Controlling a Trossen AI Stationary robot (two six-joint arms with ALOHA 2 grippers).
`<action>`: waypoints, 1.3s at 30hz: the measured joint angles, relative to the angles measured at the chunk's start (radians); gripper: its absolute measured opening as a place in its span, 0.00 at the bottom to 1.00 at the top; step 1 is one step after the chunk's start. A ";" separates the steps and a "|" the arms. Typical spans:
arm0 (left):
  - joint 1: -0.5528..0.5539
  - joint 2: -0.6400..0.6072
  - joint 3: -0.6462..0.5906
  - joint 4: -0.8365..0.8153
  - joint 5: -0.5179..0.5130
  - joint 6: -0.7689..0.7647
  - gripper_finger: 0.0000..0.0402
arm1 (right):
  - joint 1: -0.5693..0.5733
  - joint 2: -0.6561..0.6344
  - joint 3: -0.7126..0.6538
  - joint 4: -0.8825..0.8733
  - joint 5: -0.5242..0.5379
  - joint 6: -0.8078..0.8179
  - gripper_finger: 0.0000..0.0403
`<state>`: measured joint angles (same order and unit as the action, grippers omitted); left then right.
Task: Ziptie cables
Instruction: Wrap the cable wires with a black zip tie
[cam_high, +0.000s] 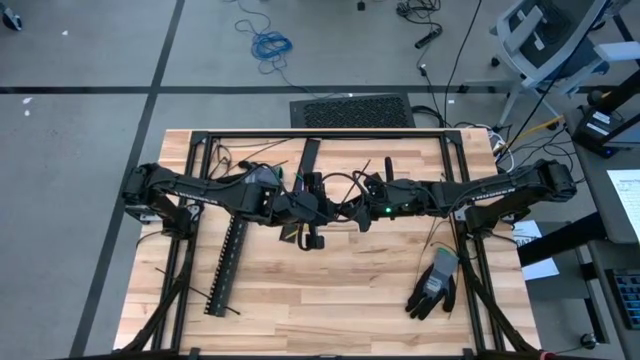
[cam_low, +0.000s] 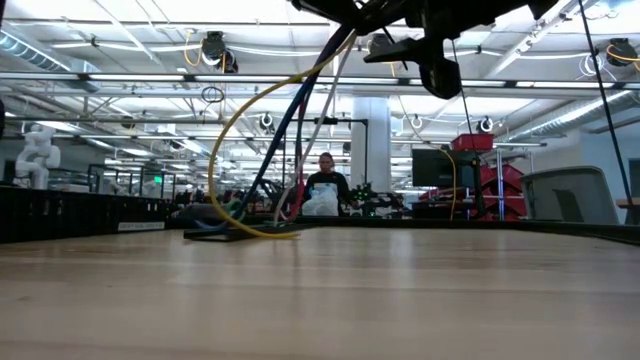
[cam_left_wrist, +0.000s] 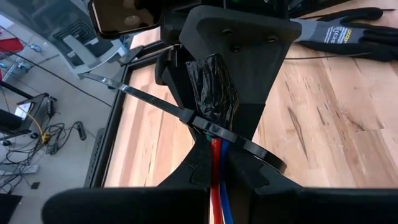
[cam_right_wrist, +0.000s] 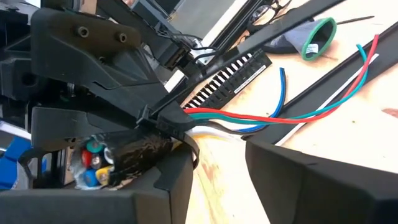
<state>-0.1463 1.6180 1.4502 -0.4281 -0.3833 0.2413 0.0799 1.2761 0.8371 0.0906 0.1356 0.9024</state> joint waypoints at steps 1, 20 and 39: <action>0.000 0.000 0.000 0.001 0.000 0.000 0.06 | 0.000 -0.002 0.000 0.000 0.000 0.001 0.36; 0.007 0.000 0.003 -0.013 -0.014 0.000 0.06 | 0.002 -0.010 0.000 0.005 -0.008 0.019 0.36; 0.031 -0.037 -0.002 -0.126 -0.104 -0.045 0.06 | 0.005 -0.060 0.004 0.076 -0.014 -0.062 0.36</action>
<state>-0.1154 1.5807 1.4483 -0.5545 -0.4871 0.1961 0.0845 1.2166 0.8411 0.1664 0.1220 0.8401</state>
